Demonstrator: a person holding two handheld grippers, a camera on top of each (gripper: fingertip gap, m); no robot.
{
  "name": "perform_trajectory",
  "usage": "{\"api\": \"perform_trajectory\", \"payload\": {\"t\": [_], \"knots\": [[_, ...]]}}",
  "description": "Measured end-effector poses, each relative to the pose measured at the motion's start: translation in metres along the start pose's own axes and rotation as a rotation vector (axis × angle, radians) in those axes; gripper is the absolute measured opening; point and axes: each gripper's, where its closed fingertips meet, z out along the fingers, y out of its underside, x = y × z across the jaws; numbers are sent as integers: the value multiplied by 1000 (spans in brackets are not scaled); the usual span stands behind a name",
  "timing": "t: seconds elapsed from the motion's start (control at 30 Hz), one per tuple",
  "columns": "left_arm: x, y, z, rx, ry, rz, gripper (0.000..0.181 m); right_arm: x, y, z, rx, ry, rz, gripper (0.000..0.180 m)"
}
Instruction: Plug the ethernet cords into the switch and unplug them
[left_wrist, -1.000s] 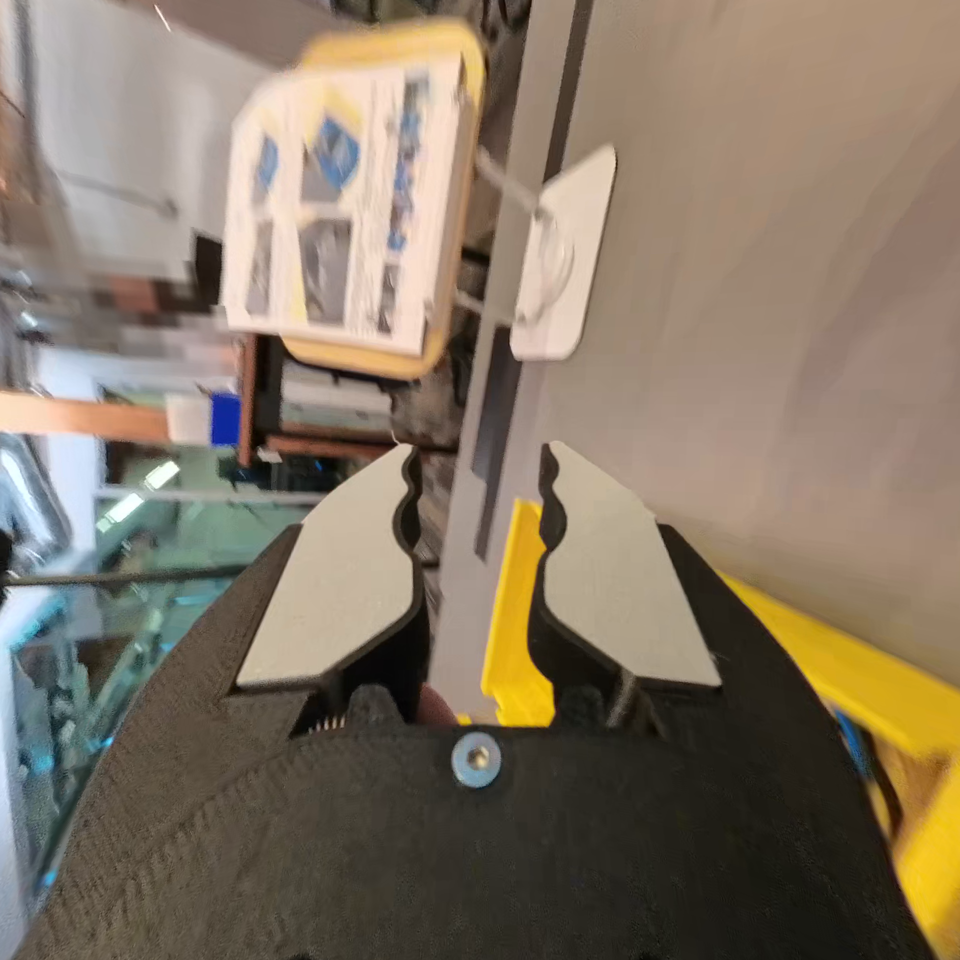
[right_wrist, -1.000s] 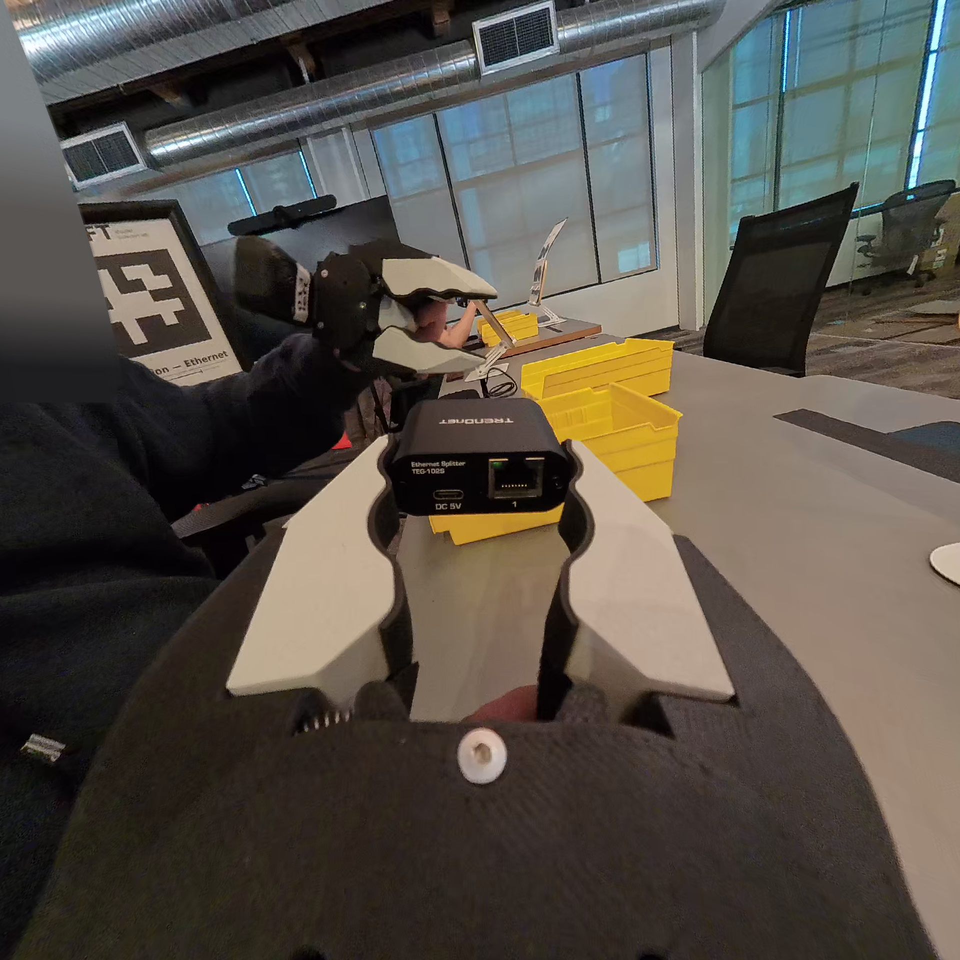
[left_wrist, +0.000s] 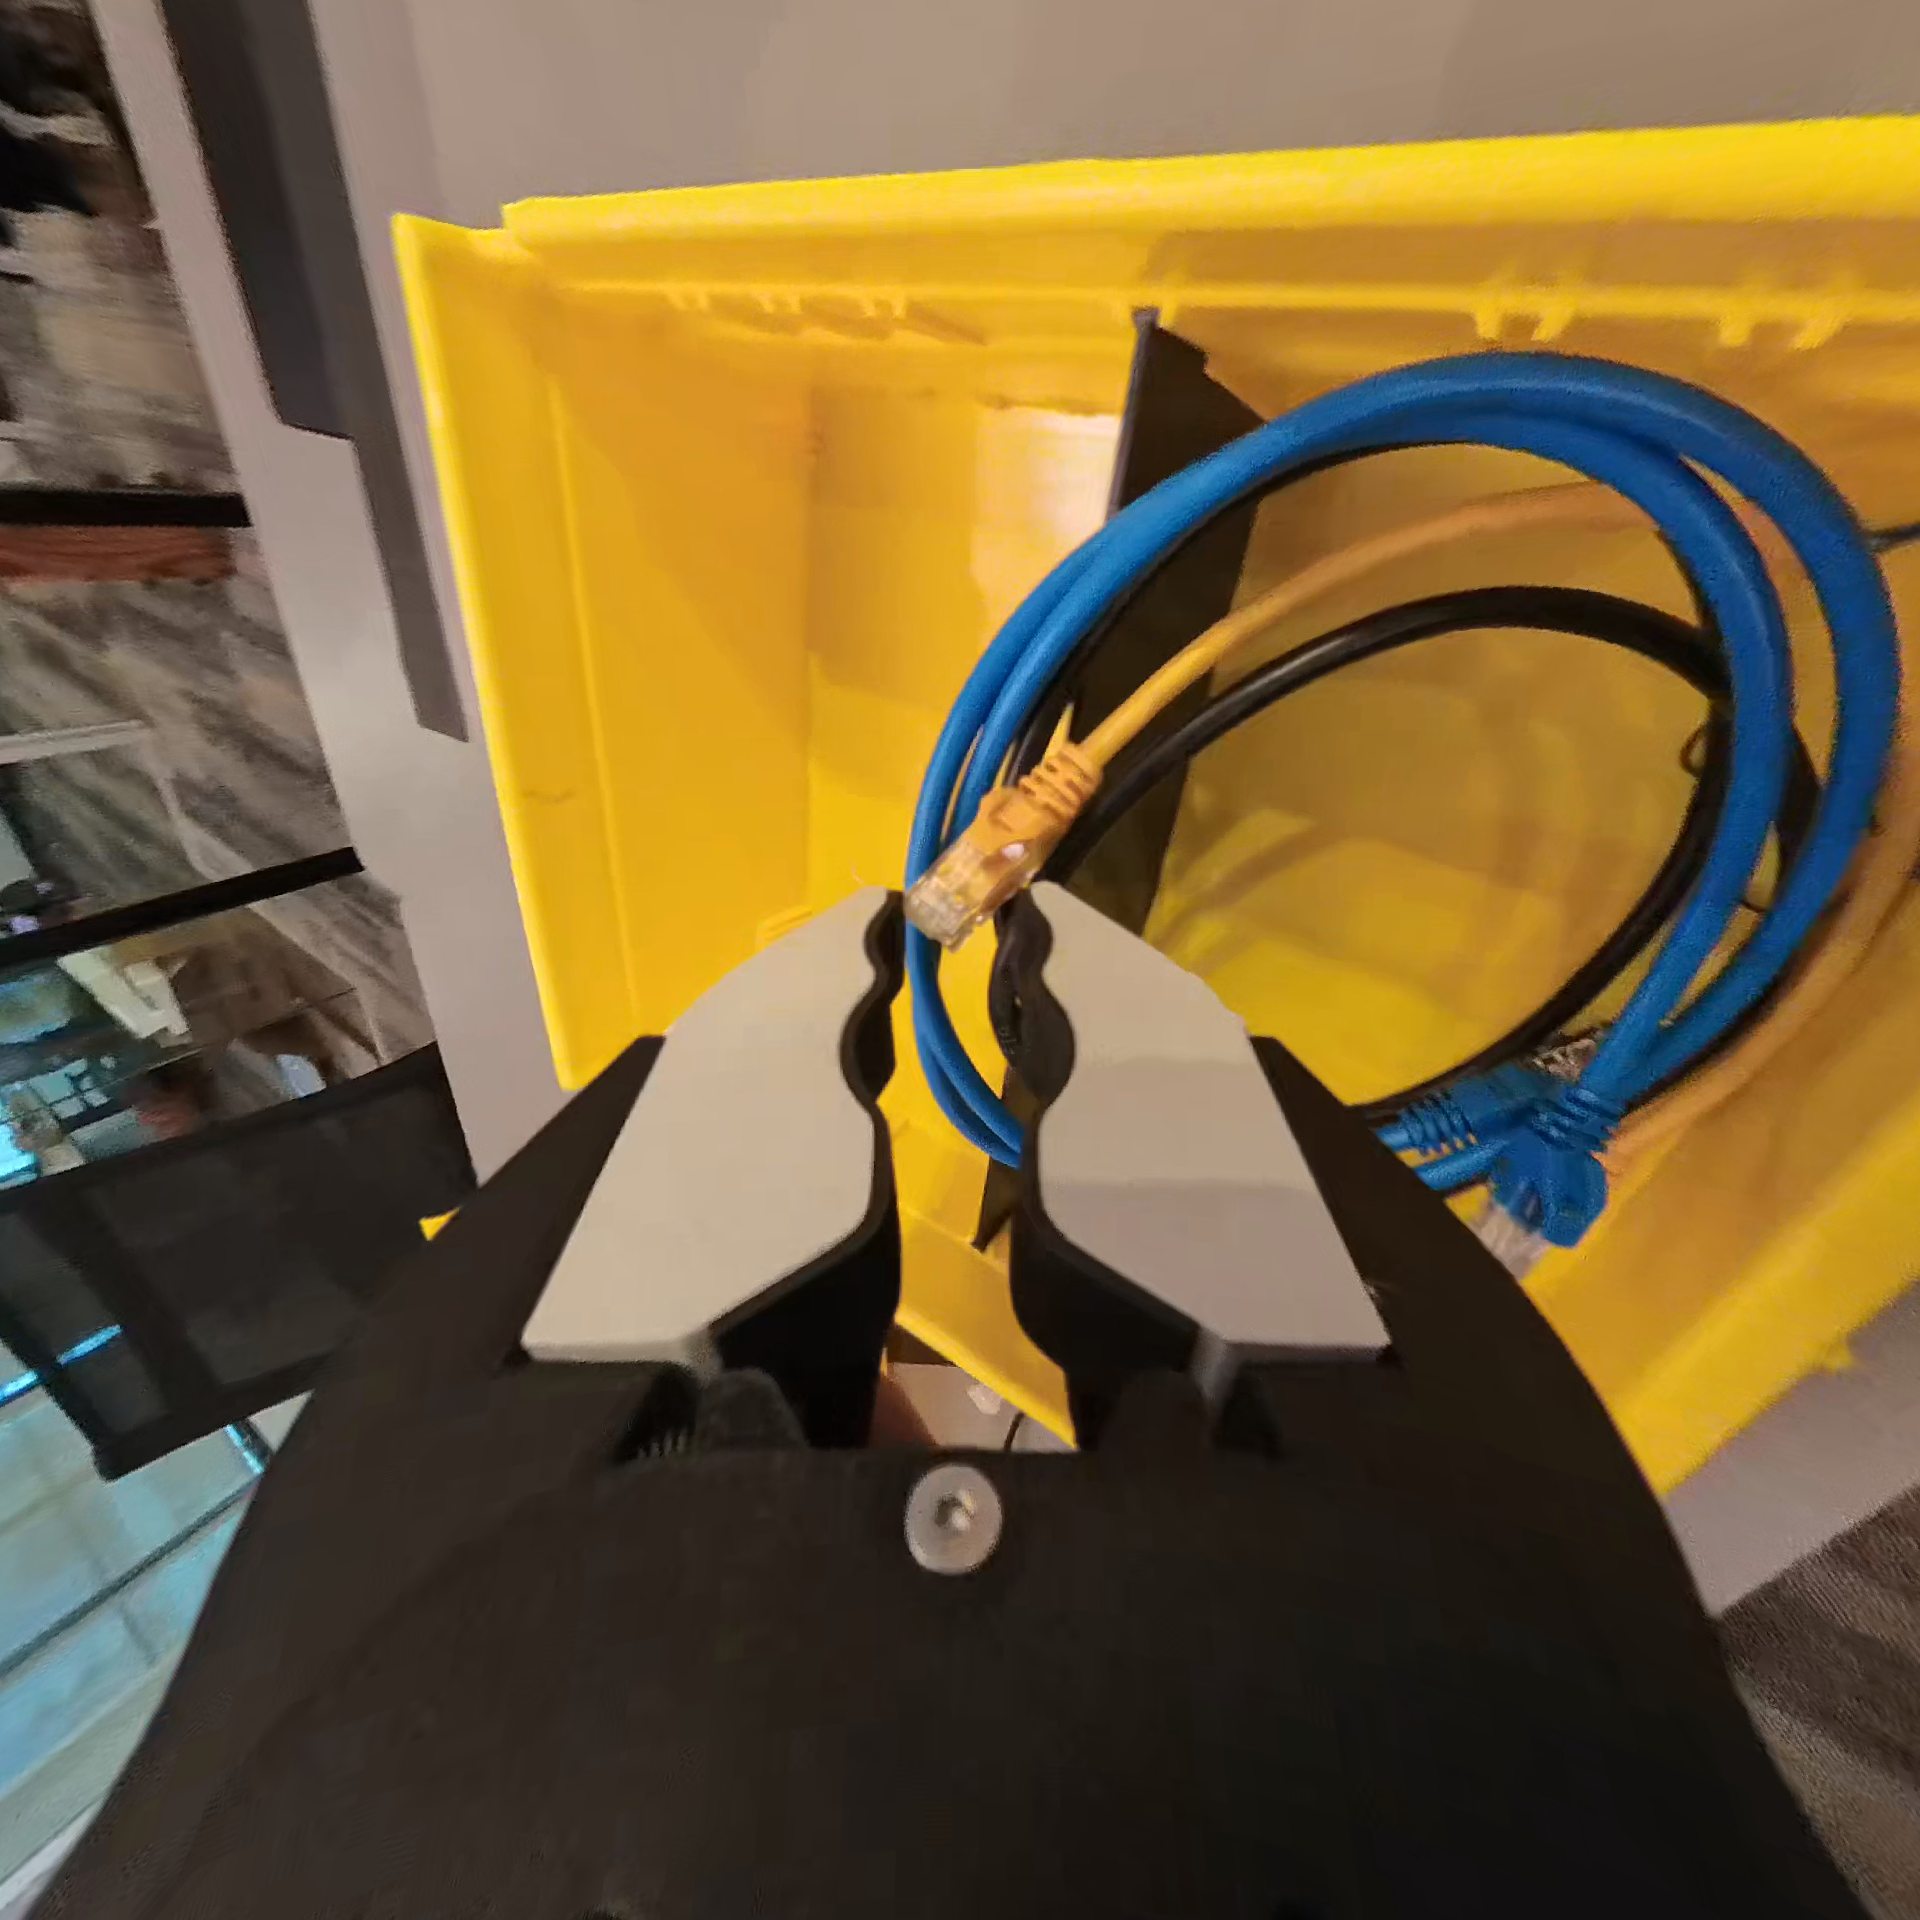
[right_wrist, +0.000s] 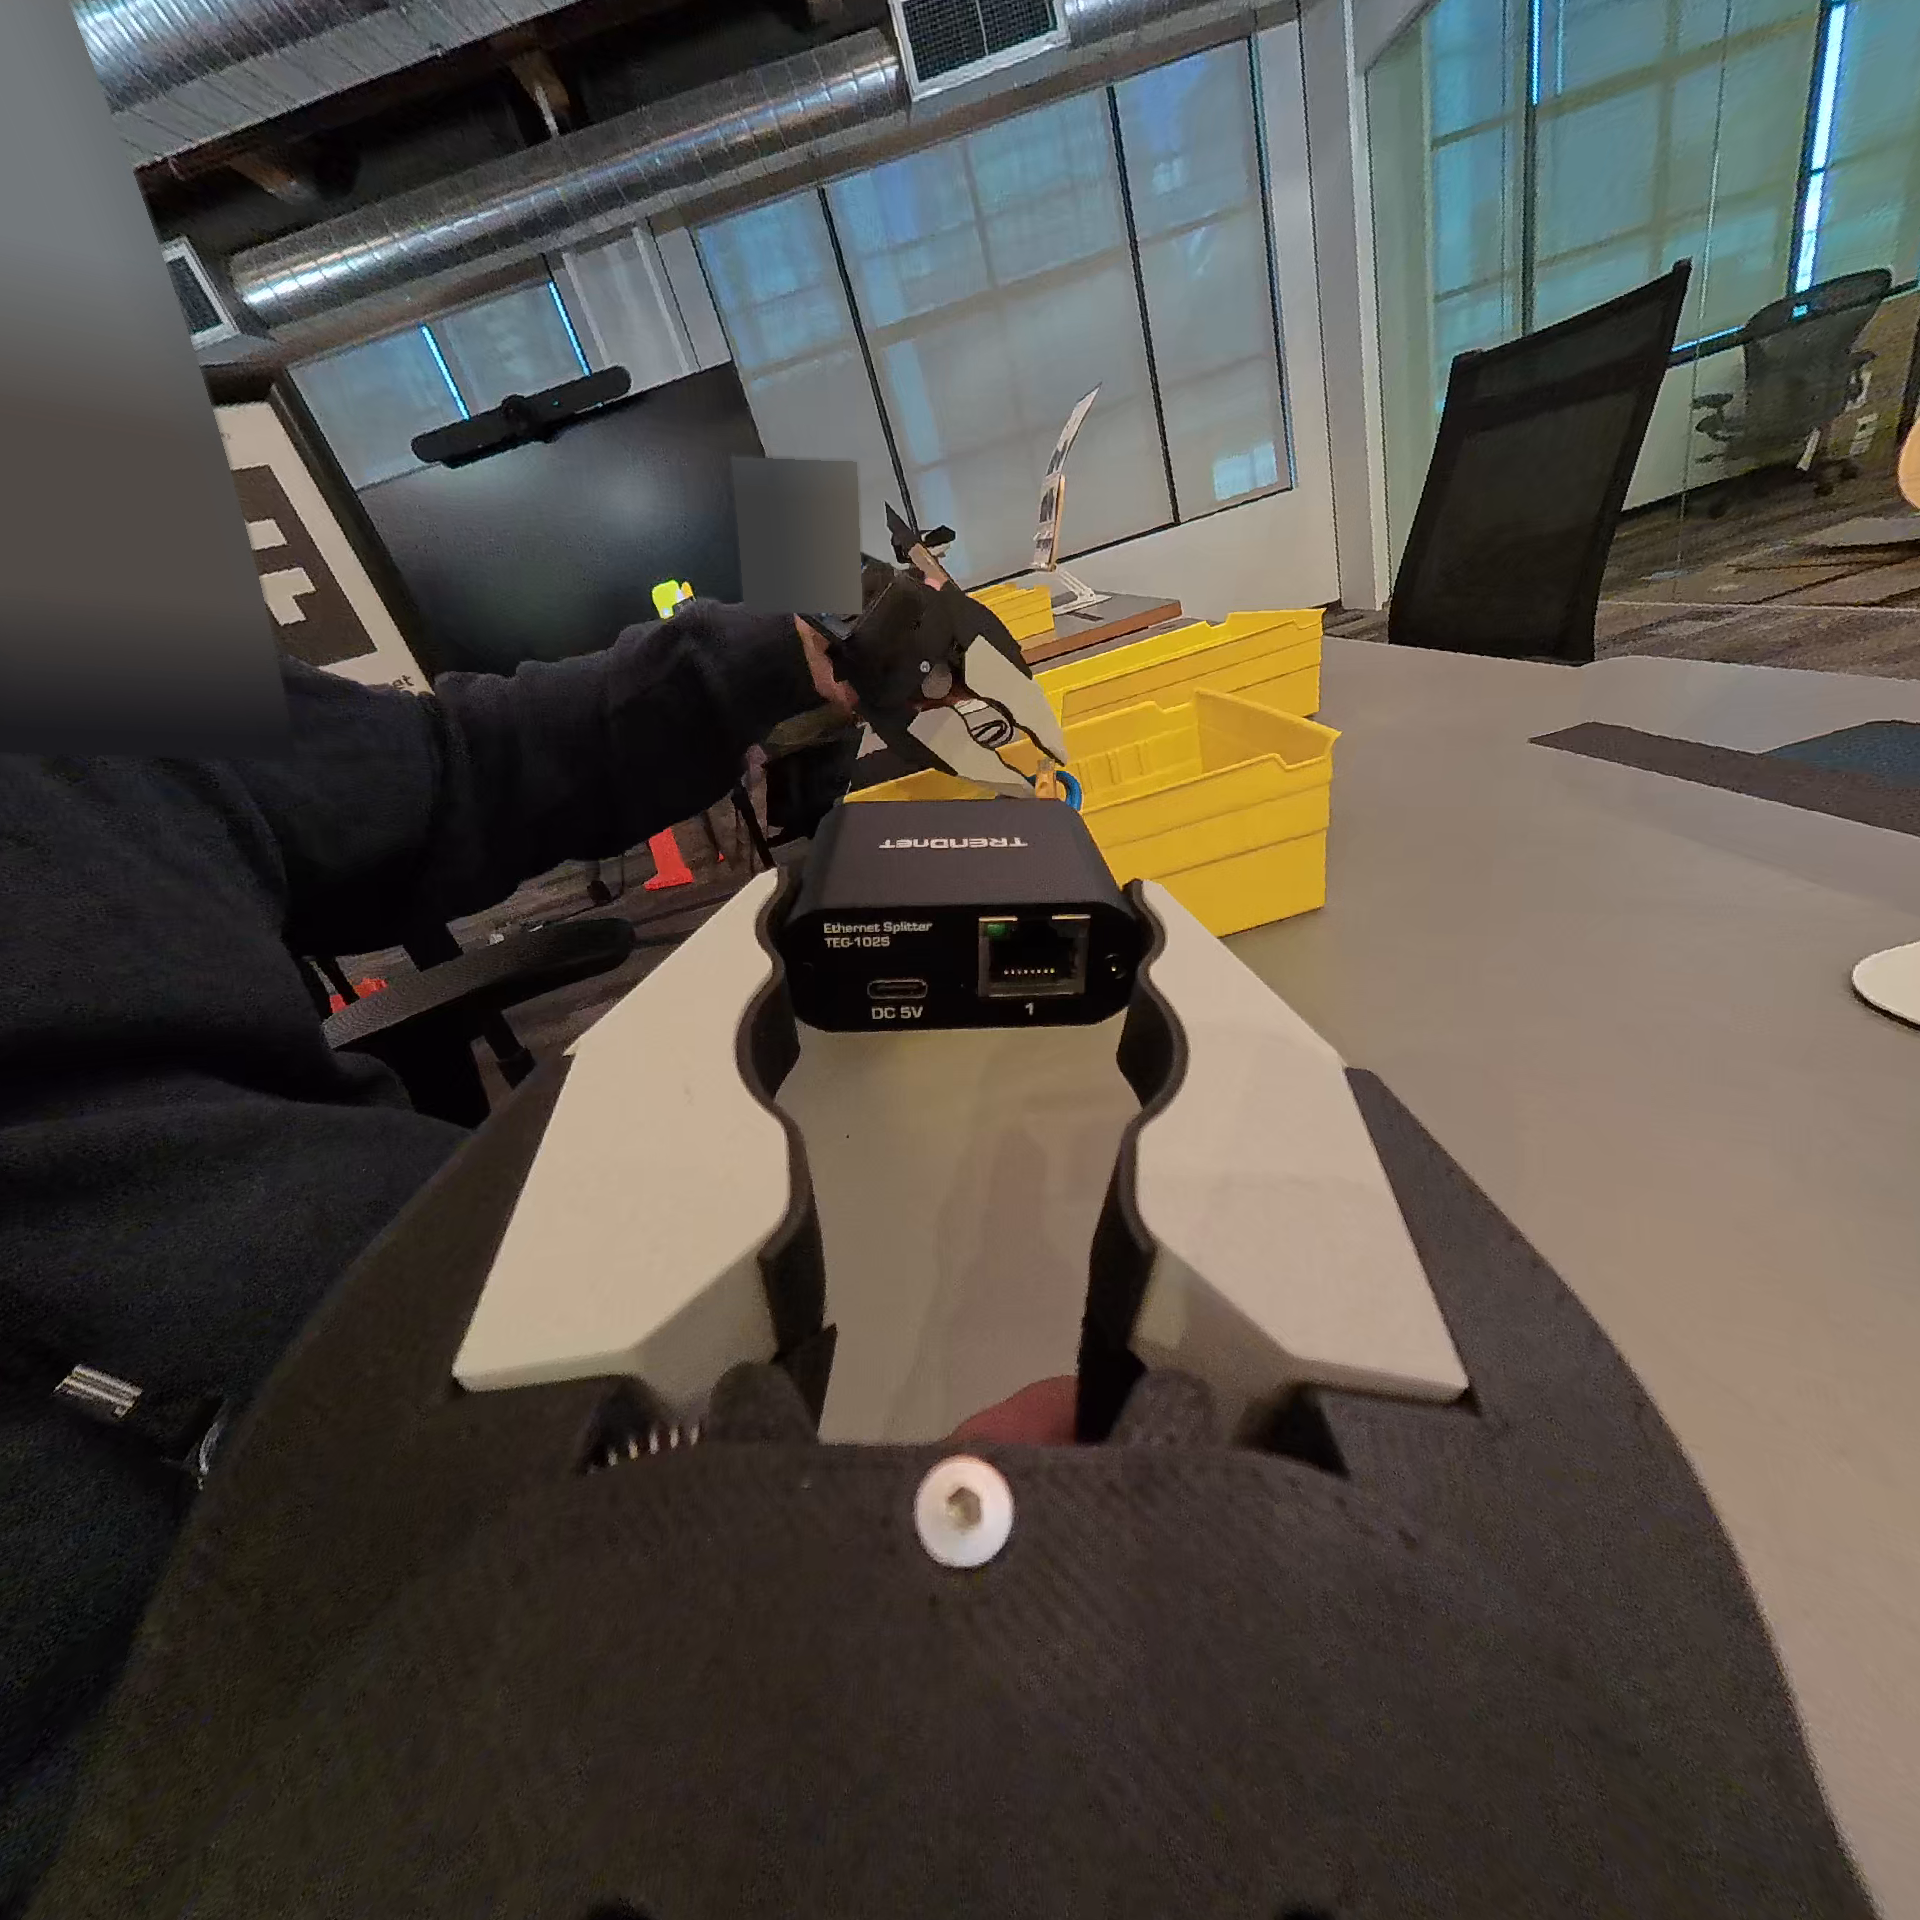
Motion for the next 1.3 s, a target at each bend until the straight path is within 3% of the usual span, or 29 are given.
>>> {"api": "perform_trajectory", "payload": {"t": [0.2,0.5,0.97,1.3], "knots": [[0,-4,-19,22,21,7,15,3,1,-3,5,5,6,60],[0,1,-66,43,-106,-35,14,3,-1,-3,11,5,1,60],[-10,33,-145,144,-441,-393,13,0,-5,-3,15,6,-12,60],[-29,38,-179,280,-627,-661,12,-1,-6,-2,18,9,-18,60]]}}
